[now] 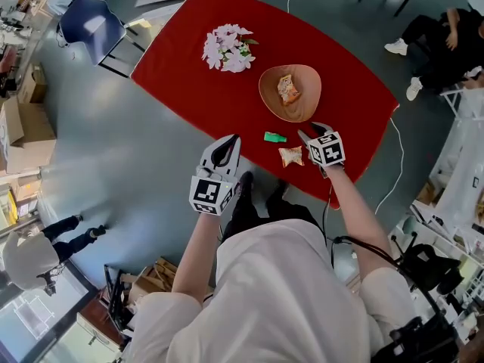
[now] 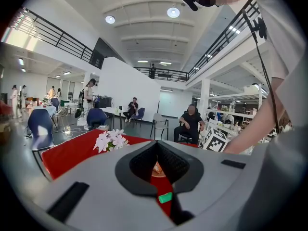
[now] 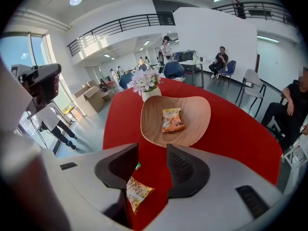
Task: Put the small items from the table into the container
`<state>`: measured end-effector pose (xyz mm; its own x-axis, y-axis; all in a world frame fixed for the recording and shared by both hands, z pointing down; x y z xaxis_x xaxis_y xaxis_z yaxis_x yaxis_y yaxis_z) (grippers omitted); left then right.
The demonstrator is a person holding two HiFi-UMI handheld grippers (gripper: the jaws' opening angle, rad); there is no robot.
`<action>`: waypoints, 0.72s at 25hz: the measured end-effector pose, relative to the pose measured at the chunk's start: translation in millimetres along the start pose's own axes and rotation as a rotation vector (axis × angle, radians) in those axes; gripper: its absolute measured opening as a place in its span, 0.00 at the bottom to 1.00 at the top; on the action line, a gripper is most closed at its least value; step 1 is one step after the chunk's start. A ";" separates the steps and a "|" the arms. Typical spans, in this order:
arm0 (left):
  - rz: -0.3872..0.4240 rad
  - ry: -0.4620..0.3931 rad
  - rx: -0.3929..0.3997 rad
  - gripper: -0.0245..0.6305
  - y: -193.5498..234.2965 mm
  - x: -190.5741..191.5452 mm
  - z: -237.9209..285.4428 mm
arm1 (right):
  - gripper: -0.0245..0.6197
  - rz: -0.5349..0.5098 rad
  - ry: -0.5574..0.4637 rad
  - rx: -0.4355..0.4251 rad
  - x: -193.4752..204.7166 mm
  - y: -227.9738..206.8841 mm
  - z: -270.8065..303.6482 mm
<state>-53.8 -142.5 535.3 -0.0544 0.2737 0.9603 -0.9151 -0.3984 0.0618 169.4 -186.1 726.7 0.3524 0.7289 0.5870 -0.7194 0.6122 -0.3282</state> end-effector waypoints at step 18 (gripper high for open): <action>-0.038 0.064 -0.034 0.05 6.0 39.1 -32.9 | 0.41 -0.231 0.382 -0.204 119.8 65.2 55.5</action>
<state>-74.5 -105.4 564.2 -0.0437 0.3441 0.9379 -0.9299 -0.3571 0.0877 131.5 -75.9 816.7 0.7106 0.6040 0.3609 -0.4781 0.7908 -0.3821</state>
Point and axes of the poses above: the fingertips, and each gripper's own axes: z forward along the fingers, y to its left, x out of its underside, the point moved 1 cm from there along -z, backward along the fingers, and after that the axes turned 10 degrees about -x, right-handed, at the moved point
